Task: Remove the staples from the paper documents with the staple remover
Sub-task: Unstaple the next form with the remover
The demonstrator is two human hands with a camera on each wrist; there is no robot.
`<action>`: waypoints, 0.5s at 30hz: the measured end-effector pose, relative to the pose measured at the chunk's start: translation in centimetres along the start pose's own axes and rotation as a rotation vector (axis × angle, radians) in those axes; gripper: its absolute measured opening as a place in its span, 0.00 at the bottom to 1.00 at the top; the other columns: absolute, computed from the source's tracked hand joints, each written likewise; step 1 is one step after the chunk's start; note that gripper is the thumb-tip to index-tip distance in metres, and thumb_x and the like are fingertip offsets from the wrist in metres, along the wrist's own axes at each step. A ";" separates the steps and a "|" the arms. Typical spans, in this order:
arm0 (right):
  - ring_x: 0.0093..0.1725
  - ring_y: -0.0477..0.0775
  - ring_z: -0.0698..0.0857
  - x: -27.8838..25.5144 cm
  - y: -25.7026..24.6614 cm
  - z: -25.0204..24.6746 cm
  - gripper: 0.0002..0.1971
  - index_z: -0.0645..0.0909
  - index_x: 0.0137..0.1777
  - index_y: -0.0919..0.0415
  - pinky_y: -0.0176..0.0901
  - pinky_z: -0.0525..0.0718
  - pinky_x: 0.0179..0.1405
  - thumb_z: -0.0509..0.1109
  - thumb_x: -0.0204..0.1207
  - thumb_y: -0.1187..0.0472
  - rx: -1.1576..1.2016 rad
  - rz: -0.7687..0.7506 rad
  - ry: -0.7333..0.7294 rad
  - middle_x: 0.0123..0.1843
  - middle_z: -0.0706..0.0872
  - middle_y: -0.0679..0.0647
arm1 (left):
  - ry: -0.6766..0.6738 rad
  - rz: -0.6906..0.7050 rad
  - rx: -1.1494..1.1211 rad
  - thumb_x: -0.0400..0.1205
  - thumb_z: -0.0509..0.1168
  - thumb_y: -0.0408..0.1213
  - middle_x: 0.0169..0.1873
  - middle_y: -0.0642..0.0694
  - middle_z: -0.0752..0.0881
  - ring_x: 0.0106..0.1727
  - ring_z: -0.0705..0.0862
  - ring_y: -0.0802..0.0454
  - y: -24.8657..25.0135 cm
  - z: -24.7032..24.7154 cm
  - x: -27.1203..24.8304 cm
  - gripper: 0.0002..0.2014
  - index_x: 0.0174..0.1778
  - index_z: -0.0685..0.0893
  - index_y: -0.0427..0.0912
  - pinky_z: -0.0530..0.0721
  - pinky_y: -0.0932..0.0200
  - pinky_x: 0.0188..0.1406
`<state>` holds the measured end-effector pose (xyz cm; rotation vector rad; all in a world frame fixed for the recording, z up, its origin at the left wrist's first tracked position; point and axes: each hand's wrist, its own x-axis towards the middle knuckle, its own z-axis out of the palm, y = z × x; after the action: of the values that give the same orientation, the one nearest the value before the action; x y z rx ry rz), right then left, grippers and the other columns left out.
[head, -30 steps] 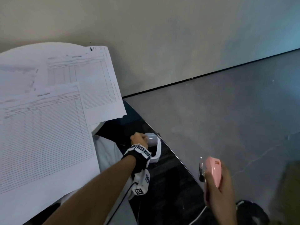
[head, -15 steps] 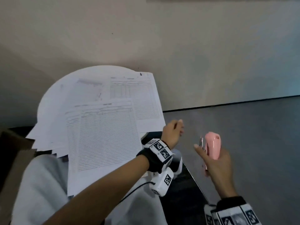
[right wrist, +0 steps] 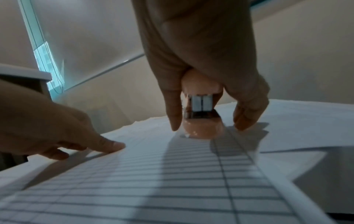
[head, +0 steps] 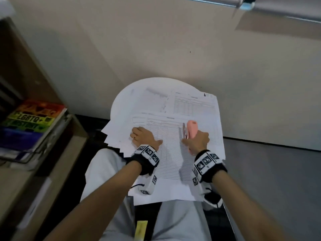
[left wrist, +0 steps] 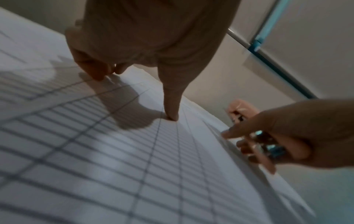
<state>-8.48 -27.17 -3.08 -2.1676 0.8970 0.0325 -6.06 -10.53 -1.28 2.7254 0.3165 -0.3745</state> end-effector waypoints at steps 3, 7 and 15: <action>0.57 0.67 0.81 0.9 -0.3 1.1 0.26 0.79 0.55 0.70 0.60 0.86 0.55 0.84 0.61 0.59 -0.068 0.009 0.044 0.60 0.78 0.64 | -0.071 -0.028 -0.140 0.67 0.80 0.48 0.69 0.33 0.67 0.69 0.73 0.38 0.1 -0.6 1.1 0.47 0.71 0.60 0.31 0.76 0.48 0.66; 0.55 0.66 0.83 0.8 0.0 0.8 0.24 0.81 0.54 0.67 0.62 0.85 0.55 0.84 0.61 0.60 -0.052 0.036 0.083 0.53 0.84 0.63 | -0.094 0.076 -0.385 0.75 0.73 0.41 0.61 0.36 0.81 0.63 0.81 0.37 -1.3 -0.4 2.3 0.26 0.64 0.72 0.35 0.82 0.44 0.59; 0.47 0.61 0.86 0.3 0.2 0.3 0.23 0.82 0.54 0.72 0.48 0.87 0.43 0.84 0.61 0.68 0.054 -0.047 0.047 0.49 0.87 0.64 | 0.176 -0.078 -0.519 0.78 0.71 0.42 0.77 0.37 0.56 0.77 0.56 0.37 -2.8 0.1 0.9 0.18 0.63 0.84 0.42 0.60 0.46 0.74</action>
<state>-8.34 -27.22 -3.51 -2.1460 0.8637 -0.0657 -6.03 -7.91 -2.58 2.2408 0.4920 -0.0553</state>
